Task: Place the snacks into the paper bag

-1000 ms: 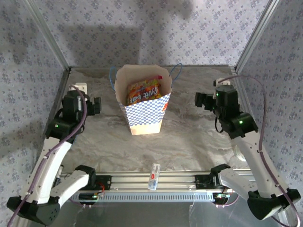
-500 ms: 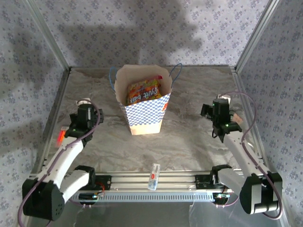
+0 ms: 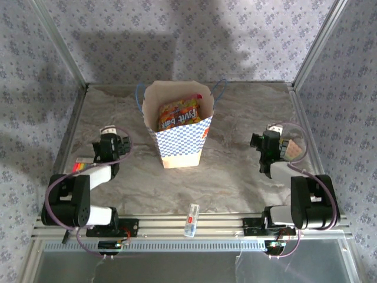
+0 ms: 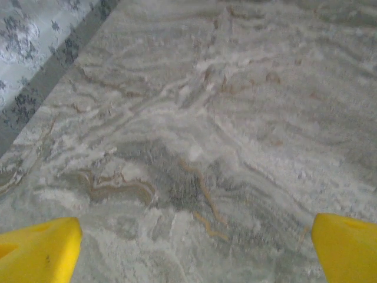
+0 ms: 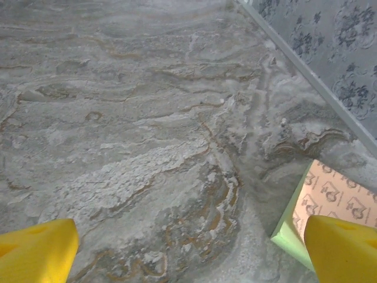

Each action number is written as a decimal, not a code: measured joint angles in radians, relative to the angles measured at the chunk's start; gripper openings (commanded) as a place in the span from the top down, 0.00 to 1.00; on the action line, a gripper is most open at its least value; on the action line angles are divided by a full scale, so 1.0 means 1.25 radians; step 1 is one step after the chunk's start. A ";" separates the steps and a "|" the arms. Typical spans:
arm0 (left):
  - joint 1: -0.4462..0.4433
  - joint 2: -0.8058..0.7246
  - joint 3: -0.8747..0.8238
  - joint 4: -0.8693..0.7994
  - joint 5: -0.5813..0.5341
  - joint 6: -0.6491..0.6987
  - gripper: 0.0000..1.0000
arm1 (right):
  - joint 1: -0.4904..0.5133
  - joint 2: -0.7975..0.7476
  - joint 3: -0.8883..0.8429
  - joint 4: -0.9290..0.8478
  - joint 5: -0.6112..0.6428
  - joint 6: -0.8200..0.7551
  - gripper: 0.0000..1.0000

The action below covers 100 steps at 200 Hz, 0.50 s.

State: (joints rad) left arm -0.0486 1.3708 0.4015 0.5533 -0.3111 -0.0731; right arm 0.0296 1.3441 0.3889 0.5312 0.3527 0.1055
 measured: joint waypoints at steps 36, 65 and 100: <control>0.015 0.056 -0.001 0.111 0.050 0.018 0.00 | -0.031 0.049 -0.019 0.135 -0.055 -0.036 0.00; 0.016 0.131 -0.006 0.177 0.076 0.029 0.00 | -0.019 0.123 -0.038 0.218 -0.093 -0.066 0.00; 0.022 0.136 -0.009 0.190 0.093 0.031 0.00 | -0.032 0.138 -0.024 0.210 -0.155 -0.080 0.00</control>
State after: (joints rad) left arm -0.0208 1.5406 0.3901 0.7910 -0.1947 -0.0345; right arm -0.0109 1.5169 0.3584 0.7940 0.1589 0.0059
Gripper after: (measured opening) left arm 0.997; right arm 0.992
